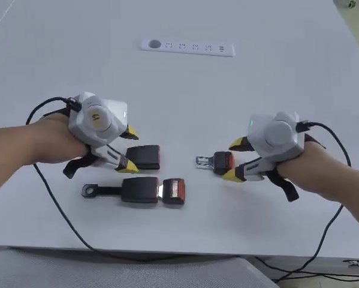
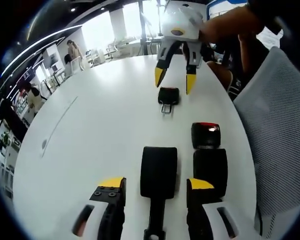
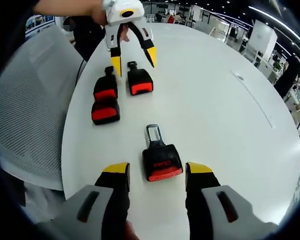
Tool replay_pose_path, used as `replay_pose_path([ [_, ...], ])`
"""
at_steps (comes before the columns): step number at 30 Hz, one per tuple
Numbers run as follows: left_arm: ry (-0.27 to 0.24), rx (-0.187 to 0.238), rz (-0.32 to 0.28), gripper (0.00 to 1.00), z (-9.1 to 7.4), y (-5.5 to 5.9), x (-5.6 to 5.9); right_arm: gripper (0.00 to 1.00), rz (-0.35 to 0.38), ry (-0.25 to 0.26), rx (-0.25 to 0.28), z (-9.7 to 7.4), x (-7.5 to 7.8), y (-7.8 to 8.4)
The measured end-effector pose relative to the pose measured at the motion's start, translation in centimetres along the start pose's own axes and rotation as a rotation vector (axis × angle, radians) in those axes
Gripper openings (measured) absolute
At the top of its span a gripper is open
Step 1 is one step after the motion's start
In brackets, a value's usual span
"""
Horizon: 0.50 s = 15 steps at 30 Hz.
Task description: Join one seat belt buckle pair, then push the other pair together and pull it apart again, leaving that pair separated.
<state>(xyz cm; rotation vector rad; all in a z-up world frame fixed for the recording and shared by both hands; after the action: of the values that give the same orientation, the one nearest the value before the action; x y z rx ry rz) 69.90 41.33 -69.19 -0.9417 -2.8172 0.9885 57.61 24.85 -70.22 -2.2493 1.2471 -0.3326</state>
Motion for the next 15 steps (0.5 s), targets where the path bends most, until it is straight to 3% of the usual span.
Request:
replay_pose_path([
  [4,-0.046,0.008,-0.019,0.55,-1.7,0.7,0.9,0.45,0.048,0.017,0.042,-0.5,-1.3,0.0],
  [10,-0.092,0.02,-0.05,0.65,-4.3,2.2,3.5,0.53,0.087,0.062,0.096,-1.3,-2.4,-0.3],
  [15,-0.146,0.004,-0.179,0.74,-6.2,4.2,5.5,0.58,0.135,0.083,0.137,-2.3,-3.8,-0.5],
])
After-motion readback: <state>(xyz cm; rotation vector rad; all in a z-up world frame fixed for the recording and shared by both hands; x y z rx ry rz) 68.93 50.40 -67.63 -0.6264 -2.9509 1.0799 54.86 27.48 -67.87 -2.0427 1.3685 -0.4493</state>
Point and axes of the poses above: the centre of the closed fingertips' face, and the gripper's own axes: z roughly forward along the fingers, x roughly to its right, y roughly out of its underside, the point moved 2 cm from there along -z, roughly backward along the fingers, and after that the axes turned 10 degrees about z, right-handed, at the moved point
